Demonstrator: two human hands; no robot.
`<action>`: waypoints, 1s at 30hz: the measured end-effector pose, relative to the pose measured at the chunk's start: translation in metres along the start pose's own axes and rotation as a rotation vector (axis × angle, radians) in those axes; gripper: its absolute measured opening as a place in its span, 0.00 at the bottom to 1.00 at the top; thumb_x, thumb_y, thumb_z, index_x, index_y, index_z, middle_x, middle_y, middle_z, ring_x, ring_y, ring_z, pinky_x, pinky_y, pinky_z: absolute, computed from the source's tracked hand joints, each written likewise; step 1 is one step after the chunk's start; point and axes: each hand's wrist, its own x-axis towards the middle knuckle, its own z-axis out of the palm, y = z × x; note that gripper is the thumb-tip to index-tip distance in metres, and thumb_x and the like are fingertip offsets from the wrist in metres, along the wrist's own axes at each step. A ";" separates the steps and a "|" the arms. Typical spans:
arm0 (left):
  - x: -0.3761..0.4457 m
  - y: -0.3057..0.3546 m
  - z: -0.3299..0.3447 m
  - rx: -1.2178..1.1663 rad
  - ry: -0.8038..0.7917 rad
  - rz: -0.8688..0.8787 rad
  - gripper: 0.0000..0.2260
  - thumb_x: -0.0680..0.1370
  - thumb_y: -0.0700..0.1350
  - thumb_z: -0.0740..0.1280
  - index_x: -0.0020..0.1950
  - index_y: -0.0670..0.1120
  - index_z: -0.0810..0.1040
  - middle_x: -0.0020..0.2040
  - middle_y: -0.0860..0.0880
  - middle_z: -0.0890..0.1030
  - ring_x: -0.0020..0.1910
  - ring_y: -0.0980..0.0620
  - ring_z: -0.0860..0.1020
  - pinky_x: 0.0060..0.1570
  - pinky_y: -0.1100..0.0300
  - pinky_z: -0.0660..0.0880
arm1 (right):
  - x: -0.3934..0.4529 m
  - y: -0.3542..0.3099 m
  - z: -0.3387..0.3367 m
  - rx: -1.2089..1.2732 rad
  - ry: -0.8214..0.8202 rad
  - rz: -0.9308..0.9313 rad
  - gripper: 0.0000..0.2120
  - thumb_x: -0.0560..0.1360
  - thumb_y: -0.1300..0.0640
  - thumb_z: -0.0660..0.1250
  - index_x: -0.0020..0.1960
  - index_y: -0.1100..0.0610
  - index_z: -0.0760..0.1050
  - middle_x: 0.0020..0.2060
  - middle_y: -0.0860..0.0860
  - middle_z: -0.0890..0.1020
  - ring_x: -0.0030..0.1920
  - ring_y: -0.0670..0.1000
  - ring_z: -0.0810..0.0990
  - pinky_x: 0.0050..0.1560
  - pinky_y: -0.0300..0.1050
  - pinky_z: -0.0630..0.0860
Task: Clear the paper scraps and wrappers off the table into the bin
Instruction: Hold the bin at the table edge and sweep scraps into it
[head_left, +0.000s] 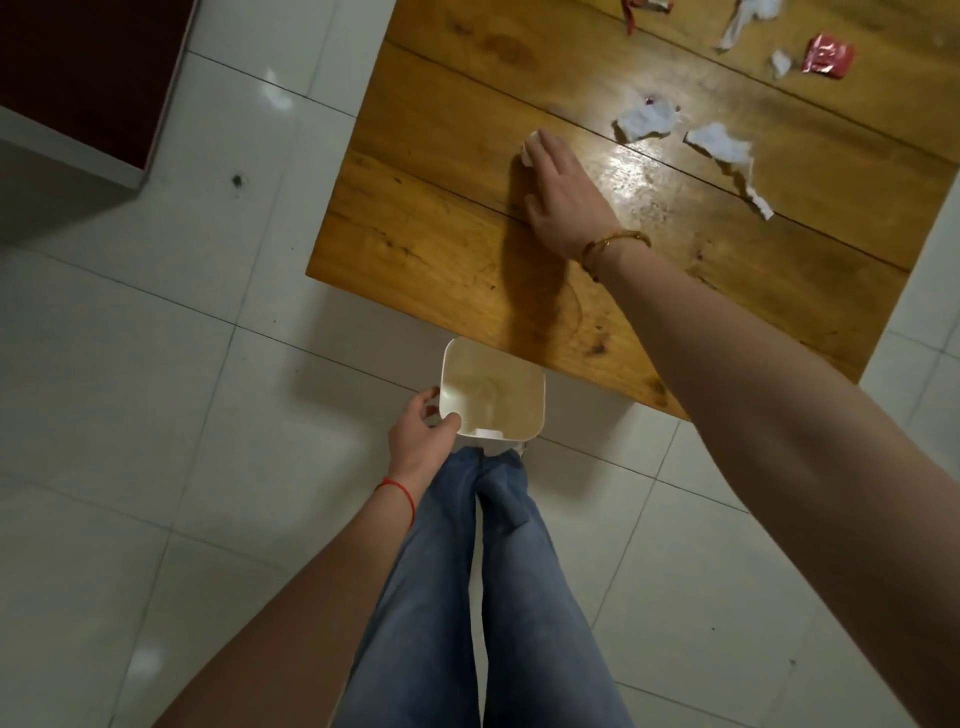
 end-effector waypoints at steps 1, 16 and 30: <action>0.000 0.000 -0.001 0.001 -0.004 0.003 0.22 0.73 0.41 0.66 0.67 0.49 0.72 0.55 0.54 0.77 0.49 0.57 0.74 0.40 0.69 0.68 | 0.005 0.001 0.001 -0.005 -0.020 0.016 0.31 0.79 0.58 0.57 0.78 0.59 0.48 0.78 0.56 0.49 0.77 0.56 0.48 0.76 0.52 0.51; -0.010 -0.006 0.005 0.036 0.000 0.022 0.21 0.72 0.41 0.68 0.65 0.49 0.74 0.54 0.52 0.79 0.43 0.59 0.76 0.37 0.72 0.68 | -0.175 -0.033 0.080 0.047 -0.302 -0.364 0.29 0.76 0.57 0.58 0.76 0.56 0.57 0.75 0.54 0.60 0.75 0.52 0.58 0.74 0.49 0.59; -0.029 -0.015 0.052 0.069 -0.046 0.054 0.23 0.71 0.39 0.66 0.67 0.46 0.73 0.59 0.49 0.79 0.53 0.53 0.77 0.55 0.55 0.77 | -0.177 0.093 0.022 0.130 0.249 0.392 0.27 0.80 0.53 0.55 0.77 0.56 0.53 0.77 0.53 0.53 0.77 0.53 0.50 0.76 0.52 0.51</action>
